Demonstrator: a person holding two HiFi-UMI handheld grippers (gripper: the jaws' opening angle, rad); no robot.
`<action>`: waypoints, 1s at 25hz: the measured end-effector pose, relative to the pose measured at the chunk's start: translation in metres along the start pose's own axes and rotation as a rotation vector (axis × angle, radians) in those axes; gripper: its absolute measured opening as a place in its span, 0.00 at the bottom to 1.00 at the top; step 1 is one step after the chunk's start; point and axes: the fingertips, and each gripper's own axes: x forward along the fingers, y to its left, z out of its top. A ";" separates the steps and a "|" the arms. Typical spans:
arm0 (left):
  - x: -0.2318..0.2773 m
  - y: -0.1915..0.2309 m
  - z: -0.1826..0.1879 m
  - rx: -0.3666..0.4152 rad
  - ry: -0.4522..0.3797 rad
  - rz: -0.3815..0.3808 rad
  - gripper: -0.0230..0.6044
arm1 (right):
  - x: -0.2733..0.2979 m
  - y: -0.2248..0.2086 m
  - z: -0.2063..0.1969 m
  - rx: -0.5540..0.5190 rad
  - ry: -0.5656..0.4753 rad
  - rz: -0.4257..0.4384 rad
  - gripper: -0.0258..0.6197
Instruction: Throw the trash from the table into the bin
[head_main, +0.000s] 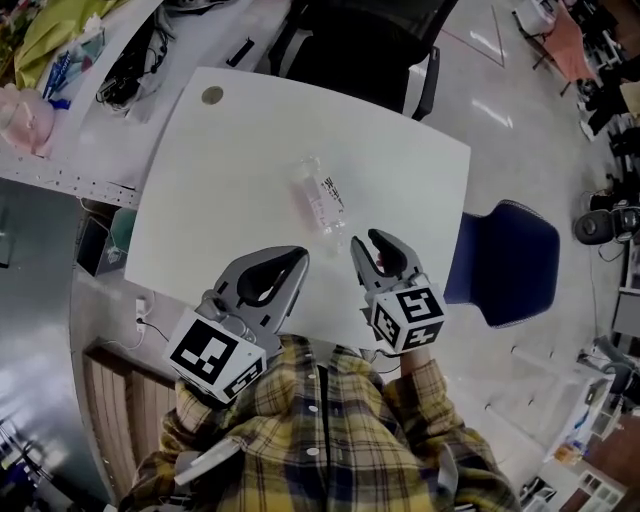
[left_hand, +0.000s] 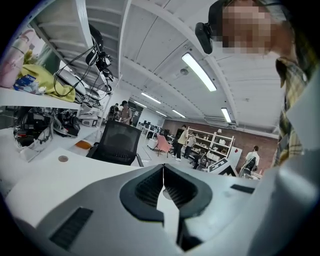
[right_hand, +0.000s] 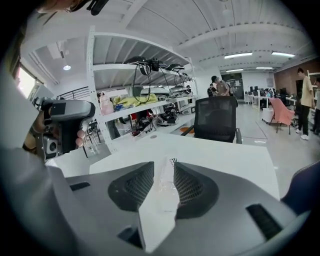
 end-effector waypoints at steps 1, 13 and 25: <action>0.000 0.003 -0.002 -0.006 0.003 0.003 0.05 | 0.005 -0.001 -0.005 0.003 0.015 0.001 0.20; -0.004 0.029 -0.026 -0.055 0.050 0.026 0.05 | 0.066 -0.001 -0.058 -0.020 0.156 0.020 0.46; -0.017 0.048 -0.047 -0.098 0.086 0.069 0.05 | 0.103 -0.012 -0.093 -0.001 0.227 -0.014 0.53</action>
